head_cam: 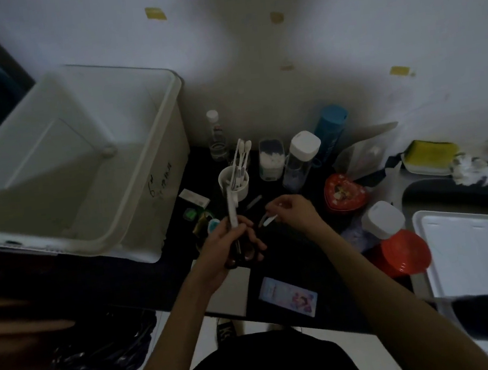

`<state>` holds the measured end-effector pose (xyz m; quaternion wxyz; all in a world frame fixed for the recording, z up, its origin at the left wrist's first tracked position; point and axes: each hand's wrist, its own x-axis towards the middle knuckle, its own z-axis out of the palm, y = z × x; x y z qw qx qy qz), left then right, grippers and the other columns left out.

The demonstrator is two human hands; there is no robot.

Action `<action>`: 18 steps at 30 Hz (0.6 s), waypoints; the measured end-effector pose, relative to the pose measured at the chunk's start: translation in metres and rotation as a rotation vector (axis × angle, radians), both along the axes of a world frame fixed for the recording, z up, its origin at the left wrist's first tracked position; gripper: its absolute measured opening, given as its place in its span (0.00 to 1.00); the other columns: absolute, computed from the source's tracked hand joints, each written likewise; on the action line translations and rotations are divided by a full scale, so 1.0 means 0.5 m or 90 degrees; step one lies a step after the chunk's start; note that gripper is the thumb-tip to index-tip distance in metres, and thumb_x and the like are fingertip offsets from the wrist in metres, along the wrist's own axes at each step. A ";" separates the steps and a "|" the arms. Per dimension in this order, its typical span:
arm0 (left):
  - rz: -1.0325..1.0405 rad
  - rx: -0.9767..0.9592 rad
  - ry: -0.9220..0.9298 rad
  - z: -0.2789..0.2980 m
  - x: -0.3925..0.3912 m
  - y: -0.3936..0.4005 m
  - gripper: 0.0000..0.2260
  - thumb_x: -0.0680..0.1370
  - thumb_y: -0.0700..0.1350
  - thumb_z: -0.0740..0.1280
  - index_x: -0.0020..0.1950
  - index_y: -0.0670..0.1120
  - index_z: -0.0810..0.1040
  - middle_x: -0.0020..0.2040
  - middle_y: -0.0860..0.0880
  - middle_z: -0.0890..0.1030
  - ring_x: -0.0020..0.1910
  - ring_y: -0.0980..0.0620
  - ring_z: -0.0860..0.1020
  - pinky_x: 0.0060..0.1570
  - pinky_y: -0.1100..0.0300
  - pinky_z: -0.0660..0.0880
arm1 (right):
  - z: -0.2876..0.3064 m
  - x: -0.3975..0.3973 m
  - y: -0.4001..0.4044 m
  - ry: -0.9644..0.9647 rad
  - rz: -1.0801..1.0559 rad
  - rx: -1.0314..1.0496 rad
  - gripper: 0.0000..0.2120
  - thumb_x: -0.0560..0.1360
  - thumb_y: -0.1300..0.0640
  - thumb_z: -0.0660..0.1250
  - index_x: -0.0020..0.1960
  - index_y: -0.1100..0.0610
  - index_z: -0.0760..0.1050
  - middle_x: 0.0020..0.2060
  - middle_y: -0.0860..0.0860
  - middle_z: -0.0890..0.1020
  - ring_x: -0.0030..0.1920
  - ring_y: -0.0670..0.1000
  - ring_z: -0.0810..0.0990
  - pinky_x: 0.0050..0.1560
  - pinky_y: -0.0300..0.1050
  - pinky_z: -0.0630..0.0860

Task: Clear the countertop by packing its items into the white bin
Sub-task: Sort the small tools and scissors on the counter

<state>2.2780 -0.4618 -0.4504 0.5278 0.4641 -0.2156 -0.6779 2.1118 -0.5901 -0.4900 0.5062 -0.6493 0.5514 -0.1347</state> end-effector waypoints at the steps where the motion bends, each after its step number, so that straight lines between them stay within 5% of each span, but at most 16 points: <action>1: 0.036 -0.002 -0.014 0.003 0.012 0.000 0.06 0.83 0.38 0.57 0.54 0.39 0.73 0.39 0.40 0.75 0.40 0.39 0.79 0.38 0.49 0.78 | -0.032 -0.003 -0.001 0.098 0.030 -0.033 0.10 0.76 0.52 0.70 0.52 0.56 0.83 0.45 0.50 0.85 0.44 0.45 0.83 0.46 0.38 0.75; 3: 0.093 -0.004 -0.034 0.007 0.035 0.005 0.06 0.83 0.38 0.57 0.53 0.39 0.72 0.38 0.40 0.75 0.38 0.40 0.78 0.37 0.50 0.78 | -0.088 -0.003 0.008 0.195 0.107 -0.072 0.12 0.72 0.55 0.73 0.55 0.57 0.81 0.50 0.53 0.84 0.50 0.50 0.82 0.49 0.38 0.74; 7: 0.147 0.003 -0.051 0.008 0.061 0.018 0.07 0.83 0.39 0.57 0.53 0.39 0.73 0.38 0.40 0.75 0.38 0.40 0.78 0.36 0.51 0.78 | -0.141 0.024 0.027 0.201 0.230 -0.222 0.19 0.71 0.64 0.71 0.62 0.56 0.77 0.59 0.55 0.76 0.57 0.55 0.77 0.57 0.44 0.74; 12: 0.155 0.016 -0.041 0.005 0.073 0.034 0.09 0.84 0.41 0.57 0.53 0.39 0.74 0.38 0.41 0.77 0.39 0.40 0.78 0.40 0.48 0.78 | -0.161 0.072 0.027 0.293 0.438 -0.339 0.24 0.76 0.61 0.66 0.71 0.51 0.71 0.70 0.55 0.67 0.62 0.60 0.70 0.60 0.54 0.74; 18: 0.174 0.031 -0.045 0.012 0.077 0.038 0.09 0.83 0.41 0.58 0.53 0.38 0.75 0.38 0.41 0.77 0.39 0.39 0.78 0.39 0.49 0.78 | -0.156 0.100 0.009 0.388 0.520 -0.355 0.23 0.77 0.62 0.65 0.71 0.55 0.69 0.69 0.54 0.69 0.64 0.60 0.68 0.60 0.54 0.73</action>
